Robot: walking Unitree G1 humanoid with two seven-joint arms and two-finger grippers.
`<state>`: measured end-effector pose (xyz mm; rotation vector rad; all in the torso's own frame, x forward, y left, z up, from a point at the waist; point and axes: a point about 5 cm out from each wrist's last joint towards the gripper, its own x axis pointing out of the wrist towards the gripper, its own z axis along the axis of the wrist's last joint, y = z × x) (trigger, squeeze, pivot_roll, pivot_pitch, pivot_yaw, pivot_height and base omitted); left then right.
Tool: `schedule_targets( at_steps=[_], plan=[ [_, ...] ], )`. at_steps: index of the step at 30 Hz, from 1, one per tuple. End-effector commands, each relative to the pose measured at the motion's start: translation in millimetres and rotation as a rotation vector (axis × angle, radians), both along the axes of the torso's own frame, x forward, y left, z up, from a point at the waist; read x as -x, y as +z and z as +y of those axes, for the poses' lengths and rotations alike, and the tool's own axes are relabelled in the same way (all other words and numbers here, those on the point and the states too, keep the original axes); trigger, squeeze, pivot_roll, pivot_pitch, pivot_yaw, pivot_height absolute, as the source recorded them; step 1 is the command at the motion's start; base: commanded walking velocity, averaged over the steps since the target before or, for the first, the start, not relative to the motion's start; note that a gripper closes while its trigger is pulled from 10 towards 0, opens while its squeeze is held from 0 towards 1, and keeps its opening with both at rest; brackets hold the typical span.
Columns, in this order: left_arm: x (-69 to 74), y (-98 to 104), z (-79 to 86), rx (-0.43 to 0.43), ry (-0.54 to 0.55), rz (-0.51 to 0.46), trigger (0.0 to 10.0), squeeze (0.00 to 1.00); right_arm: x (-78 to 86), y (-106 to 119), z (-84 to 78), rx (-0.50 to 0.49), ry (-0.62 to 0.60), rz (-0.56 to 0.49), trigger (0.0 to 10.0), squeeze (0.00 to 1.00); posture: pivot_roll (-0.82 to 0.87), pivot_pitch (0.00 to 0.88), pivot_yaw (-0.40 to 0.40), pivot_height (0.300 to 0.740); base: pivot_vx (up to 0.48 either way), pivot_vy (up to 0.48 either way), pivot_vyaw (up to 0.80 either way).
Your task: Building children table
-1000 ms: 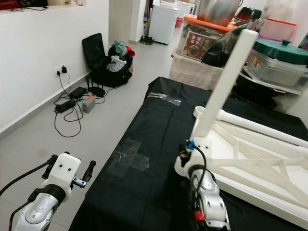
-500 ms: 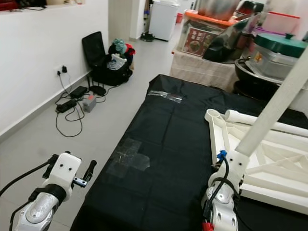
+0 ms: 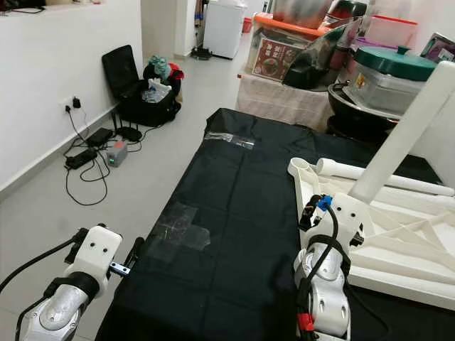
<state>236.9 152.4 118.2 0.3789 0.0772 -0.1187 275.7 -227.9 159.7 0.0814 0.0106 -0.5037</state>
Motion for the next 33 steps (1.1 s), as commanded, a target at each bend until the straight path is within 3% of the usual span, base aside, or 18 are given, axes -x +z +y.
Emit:
schedule_targets(
  at_steps=[1,4,7,8,11,12,15,17,20,21,23,24,25,26,27,28,30,33],
  plan=[
    [1.1,-1.6,-0.9,-0.011,-0.002,0.008,10.0,0.00,-4.8,1.9,11.3,0.003,0.075,-0.016,10.0,0.00,0.10,0.000,-0.169,0.740,0.000,0.000,0.00],
    [0.7,-2.3,-1.3,-0.011,-0.001,0.006,10.0,0.00,-12.8,0.8,14.7,-0.001,0.328,-0.033,10.0,0.00,0.11,0.000,-0.180,0.740,0.000,0.000,0.00],
    [0.6,-2.7,-1.5,-0.010,0.000,0.006,10.0,0.00,-16.3,-1.4,11.0,0.016,0.375,-0.023,9.8,0.00,0.12,0.000,-0.182,0.740,0.000,0.000,0.00],
    [0.7,-3.1,-2.0,-0.011,0.000,0.005,10.0,0.00,-21.0,-8.6,2.5,0.049,0.369,0.022,1.4,0.00,0.12,0.000,-0.189,0.740,0.000,0.000,0.00],
    [0.8,-3.3,-2.3,-0.011,-0.001,0.005,10.0,0.00,-23.8,-13.6,-3.4,0.071,0.358,0.053,1.4,0.00,0.12,0.000,-0.189,0.740,0.000,0.000,0.00],
    [1.2,-3.4,-2.5,-0.011,0.000,0.004,10.0,0.00,-25.2,-17.8,-7.4,0.078,0.355,0.066,0.0,0.00,0.13,0.000,-0.194,0.740,0.000,0.000,0.00],
    [1.6,-3.4,-2.3,-0.012,0.002,0.003,10.0,0.00,-25.7,-21.5,-10.2,0.084,0.345,0.083,0.0,0.00,0.13,0.000,-0.193,0.740,0.000,0.000,0.00],
    [2.6,-3.3,-1.7,-0.013,0.004,0.003,10.0,0.00,-23.8,-26.6,-19.6,0.095,0.228,0.114,0.0,0.00,0.13,0.000,-0.185,0.740,0.000,0.000,0.00],
    [2.6,-3.3,-1.7,-0.013,0.004,0.003,10.0,0.00,-23.8,-26.6,-19.6,0.095,0.228,0.114,0.0,0.00,0.13,0.000,-0.185,0.740,0.000,0.000,0.00],
    [2.8,-3.2,-1.5,-0.013,0.004,0.003,10.0,0.00,-20.1,-30.0,-30.4,0.092,0.093,0.144,0.0,0.00,0.13,0.000,-0.183,0.740,0.000,0.000,0.00],
    [2.8,-3.2,-1.5,-0.013,0.004,0.003,10.0,0.00,-20.1,-30.0,-30.4,0.092,0.093,0.144,0.0,0.00,0.13,0.000,-0.183,0.740,0.000,0.000,0.00],
    [2.9,-3.1,-1.1,-0.014,0.004,0.004,10.0,0.00,-10.7,-33.2,-43.5,0.069,-0.092,0.179,0.0,0.00,0.13,0.000,-0.182,0.740,0.000,0.000,0.00],
    [2.9,-3.1,-1.1,-0.014,0.004,0.004,10.0,0.00,-10.7,-33.2,-43.5,0.069,-0.092,0.179,0.0,0.00,0.13,0.000,-0.182,0.740,0.000,0.000,0.00],
    [2.6,-3.0,-0.6,-0.016,0.003,0.005,10.0,0.00,6.3,-33.9,-51.2,0.052,-0.296,0.221,0.0,0.00,0.12,0.000,-0.178,0.740,0.000,0.000,0.00],
    [2.6,-3.0,-0.6,-0.016,0.003,0.005,10.0,0.00,6.3,-33.9,-51.2,0.052,-0.296,0.221,0.0,0.00,0.12,0.000,-0.178,0.740,0.000,0.000,0.00],
    [2.2,-2.8,-0.2,-0.017,0.003,0.005,10.0,0.00,21.4,-33.8,-51.5,0.035,-0.433,0.261,0.0,0.00,0.11,0.000,-0.177,0.740,0.000,0.000,0.00],
    [1.8,-2.8,0.1,-0.018,0.002,0.006,10.0,0.00,29.7,-31.8,-44.2,0.018,-0.482,0.277,0.0,0.00,0.11,0.000,-0.174,0.740,0.000,0.000,0.00],
    [1.3,-2.8,0.0,-0.018,0.000,0.007,10.0,0.00,30.3,-29.0,-28.0,-0.009,-0.452,0.275,0.0,0.00,0.11,0.000,-0.172,0.740,0.000,0.000,0.00]
  ],
)
